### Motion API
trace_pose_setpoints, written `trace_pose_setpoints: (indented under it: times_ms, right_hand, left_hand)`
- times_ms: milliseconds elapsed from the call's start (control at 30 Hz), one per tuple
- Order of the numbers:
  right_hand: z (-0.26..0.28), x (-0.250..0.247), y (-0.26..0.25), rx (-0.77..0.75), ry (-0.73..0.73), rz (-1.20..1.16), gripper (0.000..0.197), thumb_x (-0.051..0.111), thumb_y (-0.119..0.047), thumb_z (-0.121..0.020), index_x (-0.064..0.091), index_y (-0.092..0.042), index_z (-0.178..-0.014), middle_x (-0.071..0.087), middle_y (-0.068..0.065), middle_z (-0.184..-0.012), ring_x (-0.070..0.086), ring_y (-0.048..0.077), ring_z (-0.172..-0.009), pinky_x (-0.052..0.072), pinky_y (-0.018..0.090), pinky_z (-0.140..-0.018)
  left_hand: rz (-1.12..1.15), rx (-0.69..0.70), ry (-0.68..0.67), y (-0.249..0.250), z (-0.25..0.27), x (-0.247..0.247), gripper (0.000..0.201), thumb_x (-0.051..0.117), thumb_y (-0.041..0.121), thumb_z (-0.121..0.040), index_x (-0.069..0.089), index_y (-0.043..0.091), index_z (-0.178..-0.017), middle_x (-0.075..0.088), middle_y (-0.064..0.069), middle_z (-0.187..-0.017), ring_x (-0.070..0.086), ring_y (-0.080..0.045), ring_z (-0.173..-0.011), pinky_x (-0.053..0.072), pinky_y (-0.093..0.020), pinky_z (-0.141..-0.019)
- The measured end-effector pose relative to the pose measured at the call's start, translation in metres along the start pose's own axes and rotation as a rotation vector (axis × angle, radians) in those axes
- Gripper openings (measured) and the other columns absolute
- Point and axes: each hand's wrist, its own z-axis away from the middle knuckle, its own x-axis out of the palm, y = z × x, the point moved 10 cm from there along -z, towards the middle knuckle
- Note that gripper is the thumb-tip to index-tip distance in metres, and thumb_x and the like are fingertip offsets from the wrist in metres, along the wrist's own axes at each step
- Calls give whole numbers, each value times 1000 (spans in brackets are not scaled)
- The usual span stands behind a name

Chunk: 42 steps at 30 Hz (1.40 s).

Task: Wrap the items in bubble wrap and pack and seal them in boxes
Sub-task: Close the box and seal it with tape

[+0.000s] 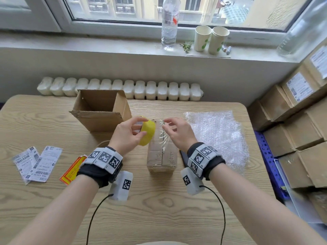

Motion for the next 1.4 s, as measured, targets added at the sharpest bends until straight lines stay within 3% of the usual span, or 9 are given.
trace_pose_setpoints:
  times_ms: [167,400,600,833,900,1000,1100,1233,1400]
  right_hand:
    - [2,20,-28,-51,-88,-83,34,63,-34,-88,63,-26,-120,62,-4,-119,53,13,-112,41,46,-100]
    - [20,2,-29,-6,80,-354,23,70,-13,-84,72,-11,-107,67,1,-110,60,15,-108,48,41,-97]
    - [30,-3,-37,-28,132,-391,12,66,-11,-86,75,-12,-96,69,-2,-100,62,13,-102,49,38,-95]
    - [33,-5,-46,-60,94,-225,9,67,-11,-86,72,-14,-92,67,-2,-97,63,14,-90,45,16,-79]
    - [33,-4,-49,-73,57,-164,12,67,-12,-86,72,-15,-96,65,-5,-98,61,14,-90,47,19,-81]
    - [34,-4,-59,-166,51,-56,10,67,-11,-86,73,-11,-93,65,0,-98,62,18,-88,52,36,-83]
    - [45,-9,-79,-335,184,113,12,62,-13,-88,72,-8,-90,67,2,-93,64,23,-77,55,43,-67]
    - [57,1,-96,-437,255,450,6,58,-9,-89,63,-6,-90,62,6,-87,58,26,-61,51,37,-45]
    - [59,5,-88,-350,201,413,4,56,2,-89,59,1,-92,58,12,-87,54,24,-71,47,28,-56]
  left_hand:
    - [88,80,-137,31,12,11,33,70,3,-81,63,29,-101,69,5,-100,67,-6,-96,55,-22,-78]
    - [185,63,-219,46,30,17,34,65,0,-84,56,24,-106,71,-2,-96,70,-8,-87,55,-20,-68]
    - [267,6,-197,40,34,18,29,63,-1,-86,43,20,-94,74,-6,-87,69,-13,-74,52,-26,-64]
    - [176,7,-244,37,37,16,27,63,-1,-85,42,14,-93,72,0,-87,66,-5,-69,50,-19,-61]
    - [142,7,-270,36,38,15,26,64,0,-85,43,15,-92,72,0,-86,66,-5,-69,49,-19,-62]
    - [101,15,-307,37,39,11,26,64,0,-85,45,17,-90,72,-1,-87,65,-7,-69,47,-20,-62]
    - [103,22,-314,40,38,6,23,62,1,-87,44,14,-90,71,-6,-90,61,-1,-61,43,-12,-50]
    - [131,27,-334,35,35,8,25,64,2,-86,44,16,-88,72,-5,-89,65,-17,-81,51,-30,-71]
    - [207,-2,-323,24,33,13,25,65,5,-86,44,17,-87,72,-5,-80,61,-15,-73,47,-29,-69]
